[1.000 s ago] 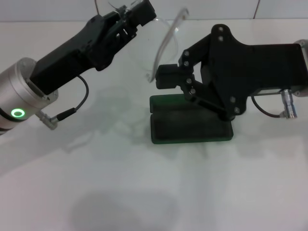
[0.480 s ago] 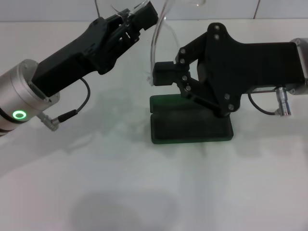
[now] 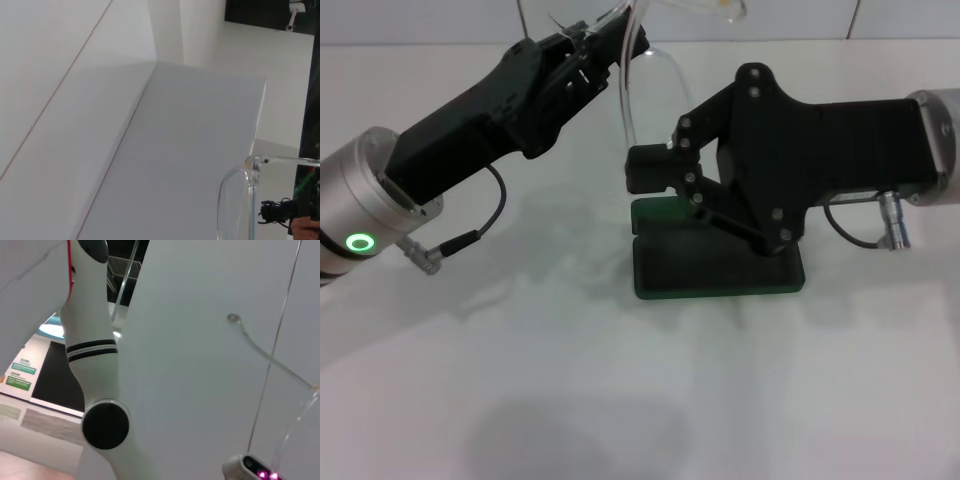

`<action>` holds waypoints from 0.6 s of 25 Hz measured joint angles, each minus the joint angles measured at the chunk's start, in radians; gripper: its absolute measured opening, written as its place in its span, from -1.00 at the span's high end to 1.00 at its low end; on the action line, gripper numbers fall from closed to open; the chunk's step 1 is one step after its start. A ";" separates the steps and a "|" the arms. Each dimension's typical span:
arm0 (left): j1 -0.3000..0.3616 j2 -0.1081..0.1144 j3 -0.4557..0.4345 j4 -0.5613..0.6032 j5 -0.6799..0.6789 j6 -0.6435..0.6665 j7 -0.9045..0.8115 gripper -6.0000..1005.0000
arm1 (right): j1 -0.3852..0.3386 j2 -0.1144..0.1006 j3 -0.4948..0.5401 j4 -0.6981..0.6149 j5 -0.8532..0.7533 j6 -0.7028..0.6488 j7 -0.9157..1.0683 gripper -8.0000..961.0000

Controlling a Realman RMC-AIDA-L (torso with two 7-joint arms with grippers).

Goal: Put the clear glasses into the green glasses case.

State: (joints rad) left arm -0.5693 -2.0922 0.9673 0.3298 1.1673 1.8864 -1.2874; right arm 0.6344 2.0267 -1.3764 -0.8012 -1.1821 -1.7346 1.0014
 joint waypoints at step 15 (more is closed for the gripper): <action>0.003 -0.002 0.006 0.000 0.005 -0.001 0.016 0.75 | 0.031 0.000 0.005 0.046 0.006 0.019 -0.025 0.95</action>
State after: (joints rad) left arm -0.5659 -2.0938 0.9734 0.3298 1.1720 1.8855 -1.2714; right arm 0.6657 2.0264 -1.3716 -0.7549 -1.1762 -1.7153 0.9763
